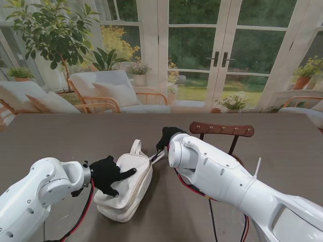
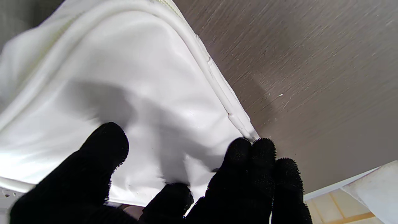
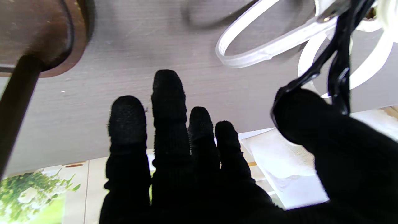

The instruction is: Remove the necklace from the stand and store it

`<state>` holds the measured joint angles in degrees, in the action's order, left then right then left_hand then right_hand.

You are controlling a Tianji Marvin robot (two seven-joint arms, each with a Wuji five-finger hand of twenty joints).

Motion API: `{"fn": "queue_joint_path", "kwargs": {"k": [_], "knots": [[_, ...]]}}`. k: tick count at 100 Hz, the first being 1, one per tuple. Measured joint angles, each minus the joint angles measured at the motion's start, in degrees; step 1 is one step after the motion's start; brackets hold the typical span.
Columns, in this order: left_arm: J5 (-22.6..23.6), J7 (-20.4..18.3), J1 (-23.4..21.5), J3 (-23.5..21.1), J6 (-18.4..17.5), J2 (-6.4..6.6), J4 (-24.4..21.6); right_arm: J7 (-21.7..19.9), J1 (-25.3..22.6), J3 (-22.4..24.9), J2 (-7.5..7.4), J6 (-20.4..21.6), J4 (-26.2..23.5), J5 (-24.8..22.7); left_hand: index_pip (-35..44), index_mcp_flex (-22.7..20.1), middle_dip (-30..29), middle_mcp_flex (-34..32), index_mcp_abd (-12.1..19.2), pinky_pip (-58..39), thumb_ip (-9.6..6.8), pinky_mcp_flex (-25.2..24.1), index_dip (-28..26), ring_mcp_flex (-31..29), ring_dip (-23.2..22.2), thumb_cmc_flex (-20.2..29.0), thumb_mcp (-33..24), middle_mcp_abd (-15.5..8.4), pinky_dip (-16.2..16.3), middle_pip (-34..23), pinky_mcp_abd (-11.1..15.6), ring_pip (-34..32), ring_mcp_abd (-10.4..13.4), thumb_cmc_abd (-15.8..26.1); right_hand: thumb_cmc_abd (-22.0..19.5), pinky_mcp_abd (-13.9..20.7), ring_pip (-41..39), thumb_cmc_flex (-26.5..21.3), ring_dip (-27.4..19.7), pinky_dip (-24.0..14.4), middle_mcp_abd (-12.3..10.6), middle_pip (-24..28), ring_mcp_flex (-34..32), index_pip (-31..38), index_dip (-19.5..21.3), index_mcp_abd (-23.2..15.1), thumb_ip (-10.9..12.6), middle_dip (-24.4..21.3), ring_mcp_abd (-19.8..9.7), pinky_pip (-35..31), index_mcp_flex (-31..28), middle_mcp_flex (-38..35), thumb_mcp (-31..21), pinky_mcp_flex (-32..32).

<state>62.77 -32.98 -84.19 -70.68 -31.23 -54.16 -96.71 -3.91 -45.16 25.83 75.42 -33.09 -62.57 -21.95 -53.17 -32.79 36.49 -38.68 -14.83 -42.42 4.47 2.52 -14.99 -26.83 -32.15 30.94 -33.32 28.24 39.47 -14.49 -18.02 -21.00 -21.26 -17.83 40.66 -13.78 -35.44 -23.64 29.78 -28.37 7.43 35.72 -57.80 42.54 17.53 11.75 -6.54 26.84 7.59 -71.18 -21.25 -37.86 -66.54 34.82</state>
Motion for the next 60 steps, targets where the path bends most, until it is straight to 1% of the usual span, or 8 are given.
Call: {"fn": "queue_joint_path", "kwargs": {"k": [7, 13, 19, 21, 32, 43, 51, 60], "knots": [[0.2, 1.2, -1.9, -1.8, -0.2, -0.34, -0.9, -0.5, -0.3, 0.3, -0.35, 1.0, -0.4, 0.2, 5.3, 0.0, -0.6, -1.1, 1.5, 0.8, 0.07, 0.0, 0.0, 0.0, 0.2, 0.0, 1.8, -1.6, -0.7, 0.0, 0.7, 0.6, 0.6, 0.0, 1.5, 0.0, 0.0, 0.1, 0.0, 0.0, 0.0, 0.0, 0.0, 0.0, 0.0, -0.4, 0.0, 0.0, -0.1, 0.0, -0.1, 0.0, 0.0, 0.0], [0.1, 2.5, -3.2, -2.7, -0.2, -0.48, -1.3, -0.9, -0.5, 0.4, -0.61, 1.6, -0.7, 0.3, 7.5, 0.0, -0.6, -1.4, 2.1, 1.4, 0.1, 0.0, 0.0, 0.0, 0.6, 0.0, 2.4, -1.7, -1.2, -0.2, 0.8, 0.7, 0.7, -0.1, 1.5, 0.0, 0.0, 0.9, 0.0, -0.1, 0.0, 0.0, 0.0, 0.0, 0.0, -1.0, 0.0, 0.0, -0.1, 0.2, -0.1, 0.0, 0.0, 0.0], [-0.1, 3.9, -4.3, -3.7, -0.2, -0.66, -1.6, -1.4, -0.6, 0.5, -0.92, 2.4, -0.9, 0.4, 13.1, 0.0, -0.8, -1.9, 2.9, 1.4, 0.15, 0.0, 0.0, 0.0, 1.3, 0.0, 3.1, -2.5, -1.3, -0.2, 0.8, 1.0, 0.8, -0.1, 1.5, 0.1, 0.0, 1.0, 0.0, -0.3, 0.0, 0.0, 0.0, 0.0, -0.2, -2.1, 0.0, 0.0, -0.2, 0.2, -0.3, 0.0, 0.1, 0.0], [-0.2, 4.4, -4.6, -4.1, -0.2, -0.73, -1.6, -1.6, -0.6, 0.5, -1.03, 2.7, -1.0, 0.4, 15.1, 0.0, -1.1, -2.2, 3.2, 1.4, 0.16, 0.0, 0.0, 0.0, 1.3, 0.0, 3.5, -2.8, -1.3, -0.2, 0.8, 1.3, 0.9, -0.1, 1.5, 0.1, 0.0, 1.1, 0.0, -1.3, 0.0, 0.0, 0.0, 0.0, -0.3, -2.3, 0.0, 0.0, -0.2, 0.2, -0.8, 0.0, 0.1, 0.0], [-0.6, 7.2, -6.4, -5.9, 0.0, -1.24, -2.0, -2.3, -1.1, 1.2, -1.56, 4.0, -1.3, 0.8, 27.2, 0.0, -1.3, -2.3, 4.4, 1.4, 0.2, 0.6, 0.0, 0.0, 1.3, 0.0, 4.5, -5.1, -1.4, -0.2, 0.8, 1.4, 0.9, -0.2, 1.6, 0.1, -0.1, 1.7, 0.0, -1.3, 0.0, 0.0, 0.0, 0.1, -0.5, -3.5, -0.5, 0.0, -0.2, 0.2, -1.9, 0.0, 0.1, 0.0], [-1.0, 8.1, -7.5, -6.8, 0.6, -1.5, -2.4, -2.8, -1.4, 1.3, -2.02, 4.8, -1.5, 1.0, 32.1, 0.0, -1.3, -2.3, 4.4, 1.4, 0.2, 0.9, 0.0, 0.0, 1.3, 0.0, 4.6, -5.7, -1.4, -0.1, 0.8, 1.4, 1.0, -0.2, 1.6, 0.1, -0.4, 3.1, 0.0, -1.4, 0.0, 0.0, 0.0, 0.1, -0.5, -3.6, -1.0, 0.0, -0.2, 0.2, -1.9, -0.1, 0.1, 0.0], [-0.9, 9.2, -8.2, -7.7, 0.8, -1.79, -2.8, -2.7, -1.6, 1.3, -2.16, 5.1, -1.4, 1.0, 41.1, 0.0, -1.3, -2.3, 4.5, 1.4, 0.2, 1.2, 0.0, -0.1, 1.3, 0.0, 5.1, -8.0, -1.4, -0.1, 0.8, 1.4, 1.0, -0.2, 1.2, 0.1, -0.6, 4.7, 0.0, -1.4, 0.0, 0.0, 0.0, 0.1, -0.5, -4.1, -1.0, 0.0, -0.2, 0.2, -2.0, -0.1, 0.2, 0.0], [-0.5, 10.8, -9.2, -8.6, 1.3, -2.04, -3.5, -2.3, -2.0, 1.7, -2.13, 5.2, -1.4, 1.4, 50.3, 0.0, -1.3, -2.8, 4.7, 1.4, 0.21, 1.6, 0.0, -0.1, 0.9, 0.6, 5.5, -10.6, -1.4, 0.0, 0.9, 1.5, 1.0, -0.3, -0.9, 0.1, -0.6, 5.3, 0.0, -1.4, 0.0, 0.0, 0.0, -0.1, -0.5, -4.1, -1.0, -0.1, -0.2, 0.2, -2.0, -0.2, 0.2, 0.0]]}}
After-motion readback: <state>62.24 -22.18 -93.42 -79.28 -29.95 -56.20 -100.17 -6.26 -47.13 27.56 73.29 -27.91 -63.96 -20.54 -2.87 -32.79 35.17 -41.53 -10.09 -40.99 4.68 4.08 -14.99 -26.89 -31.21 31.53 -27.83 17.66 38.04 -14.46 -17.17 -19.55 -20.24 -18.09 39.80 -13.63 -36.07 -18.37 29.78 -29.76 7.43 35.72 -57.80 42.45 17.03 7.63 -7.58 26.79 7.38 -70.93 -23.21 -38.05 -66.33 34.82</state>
